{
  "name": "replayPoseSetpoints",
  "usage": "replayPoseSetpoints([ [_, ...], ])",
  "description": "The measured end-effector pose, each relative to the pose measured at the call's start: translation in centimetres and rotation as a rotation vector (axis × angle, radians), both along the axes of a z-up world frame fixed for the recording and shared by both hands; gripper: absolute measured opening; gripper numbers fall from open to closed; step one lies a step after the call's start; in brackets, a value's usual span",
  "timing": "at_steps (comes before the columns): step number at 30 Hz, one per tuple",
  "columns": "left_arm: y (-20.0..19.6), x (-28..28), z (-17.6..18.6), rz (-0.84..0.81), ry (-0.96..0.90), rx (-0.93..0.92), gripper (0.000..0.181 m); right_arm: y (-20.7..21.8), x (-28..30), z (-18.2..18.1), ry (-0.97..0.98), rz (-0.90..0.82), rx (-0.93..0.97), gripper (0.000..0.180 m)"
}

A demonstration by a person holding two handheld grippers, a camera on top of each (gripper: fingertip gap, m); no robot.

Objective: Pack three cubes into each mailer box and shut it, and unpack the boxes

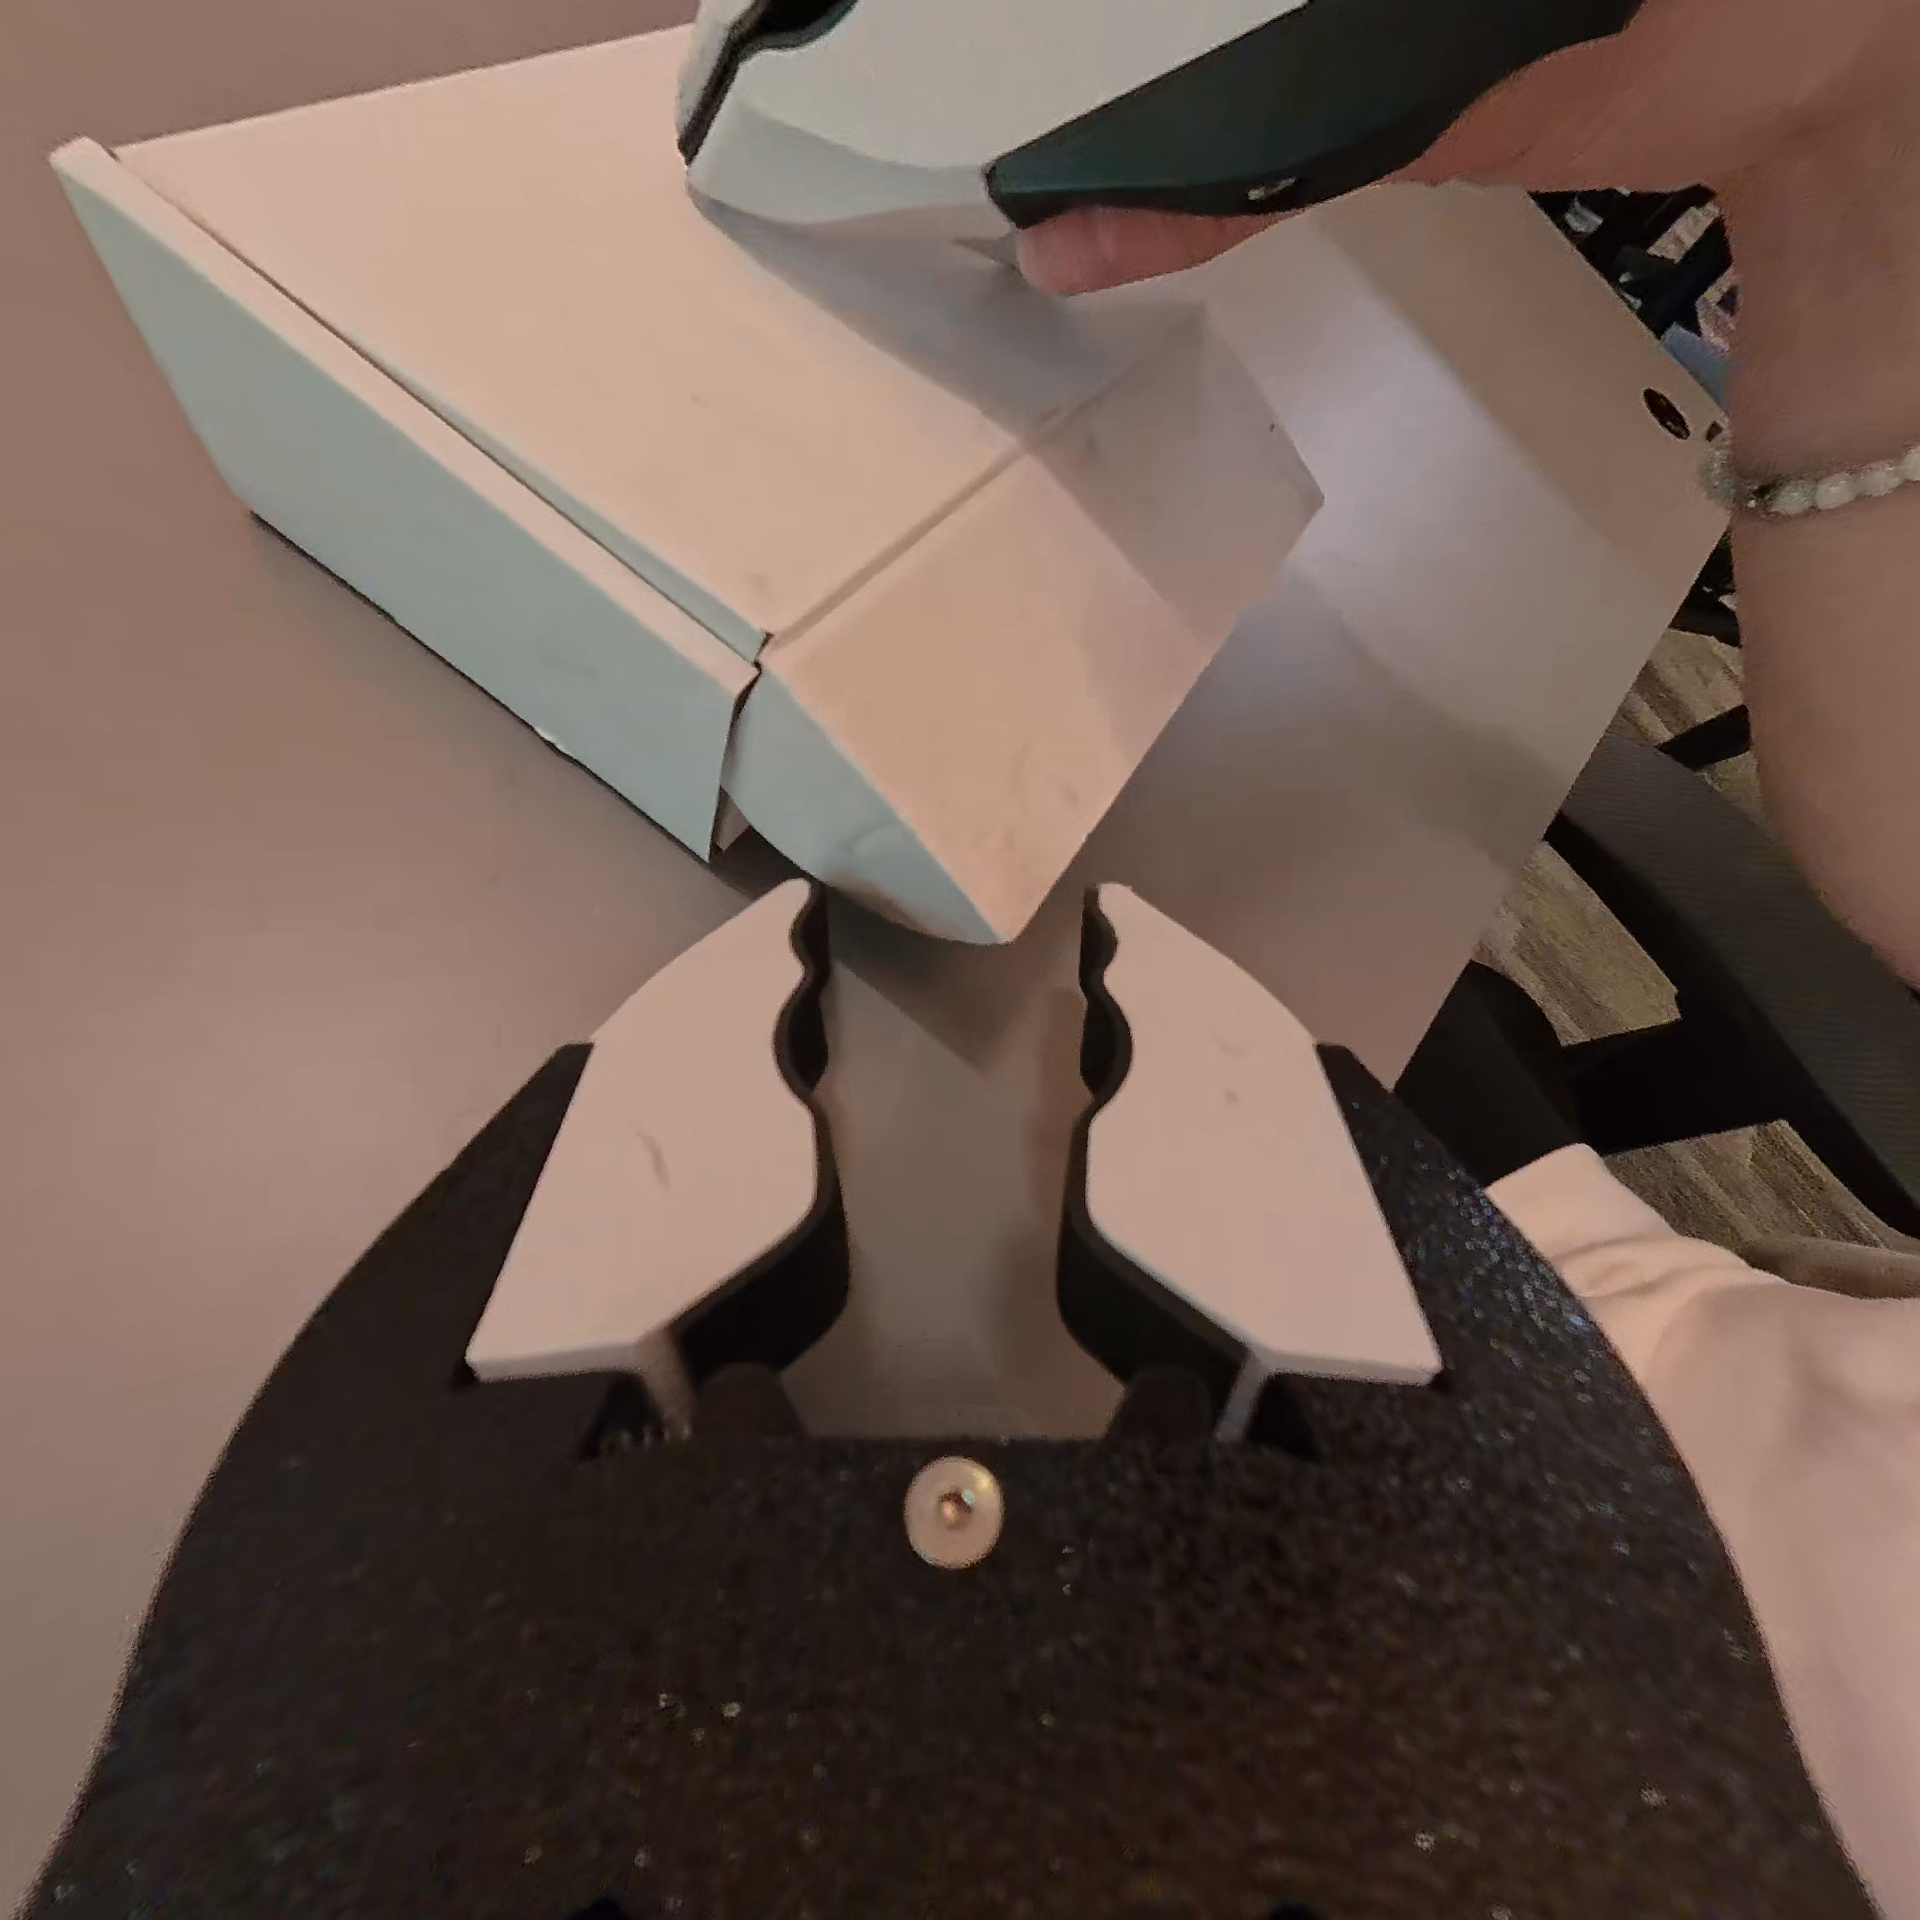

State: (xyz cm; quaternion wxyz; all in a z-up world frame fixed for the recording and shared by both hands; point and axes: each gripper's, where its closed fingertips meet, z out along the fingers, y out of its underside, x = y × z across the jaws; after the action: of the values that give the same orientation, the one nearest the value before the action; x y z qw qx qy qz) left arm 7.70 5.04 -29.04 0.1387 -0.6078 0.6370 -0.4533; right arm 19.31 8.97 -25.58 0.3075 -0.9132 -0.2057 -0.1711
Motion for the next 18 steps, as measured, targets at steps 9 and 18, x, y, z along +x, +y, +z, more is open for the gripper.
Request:
replayPoseSetpoints([
  [9,0.4,0.3,-0.58,-0.085,-0.004,0.164,0.039,-0.02,-0.01,-0.08,-0.004,-0.019,0.018,0.0],
  [18,-0.08,-0.63,0.0,-0.147,0.001,0.054,0.051,0.04,0.03,-0.16,0.03,-0.043,0.04,0.0],
])
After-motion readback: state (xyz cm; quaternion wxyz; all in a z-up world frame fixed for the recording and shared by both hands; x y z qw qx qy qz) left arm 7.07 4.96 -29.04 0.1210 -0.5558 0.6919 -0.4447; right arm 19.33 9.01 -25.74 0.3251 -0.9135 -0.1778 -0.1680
